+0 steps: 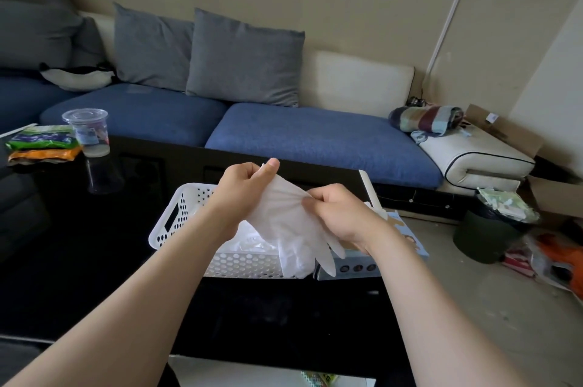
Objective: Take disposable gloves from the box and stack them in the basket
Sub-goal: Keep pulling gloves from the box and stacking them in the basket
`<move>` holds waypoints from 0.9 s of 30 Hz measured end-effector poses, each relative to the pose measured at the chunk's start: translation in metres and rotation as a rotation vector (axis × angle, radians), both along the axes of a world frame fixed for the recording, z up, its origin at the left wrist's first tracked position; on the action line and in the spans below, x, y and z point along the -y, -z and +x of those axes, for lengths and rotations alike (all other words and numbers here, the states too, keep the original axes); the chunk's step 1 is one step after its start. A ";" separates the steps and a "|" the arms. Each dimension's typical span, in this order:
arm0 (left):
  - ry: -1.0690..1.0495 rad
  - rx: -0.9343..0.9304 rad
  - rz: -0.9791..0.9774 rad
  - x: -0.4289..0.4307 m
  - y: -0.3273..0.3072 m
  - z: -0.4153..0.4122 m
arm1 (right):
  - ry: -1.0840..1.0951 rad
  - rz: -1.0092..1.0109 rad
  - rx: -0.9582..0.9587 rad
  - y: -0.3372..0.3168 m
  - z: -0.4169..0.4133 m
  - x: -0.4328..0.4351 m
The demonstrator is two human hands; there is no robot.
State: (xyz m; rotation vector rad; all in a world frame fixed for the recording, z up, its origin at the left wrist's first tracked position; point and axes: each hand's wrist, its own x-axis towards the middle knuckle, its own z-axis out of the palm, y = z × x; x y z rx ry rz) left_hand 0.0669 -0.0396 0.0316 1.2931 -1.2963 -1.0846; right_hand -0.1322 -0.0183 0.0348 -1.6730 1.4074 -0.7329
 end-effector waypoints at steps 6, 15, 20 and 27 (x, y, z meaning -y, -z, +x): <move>0.251 -0.215 0.202 -0.005 -0.003 0.004 | 0.057 0.157 0.263 -0.004 -0.013 0.002; -0.009 0.196 0.154 0.010 0.016 0.019 | 0.265 -0.230 -0.300 0.019 -0.006 0.015; -0.120 0.394 0.076 0.020 0.023 0.033 | 0.269 -0.317 -0.340 0.029 0.012 0.027; -0.199 0.907 0.031 0.027 0.034 0.063 | 0.363 -0.488 -0.577 0.033 0.037 0.040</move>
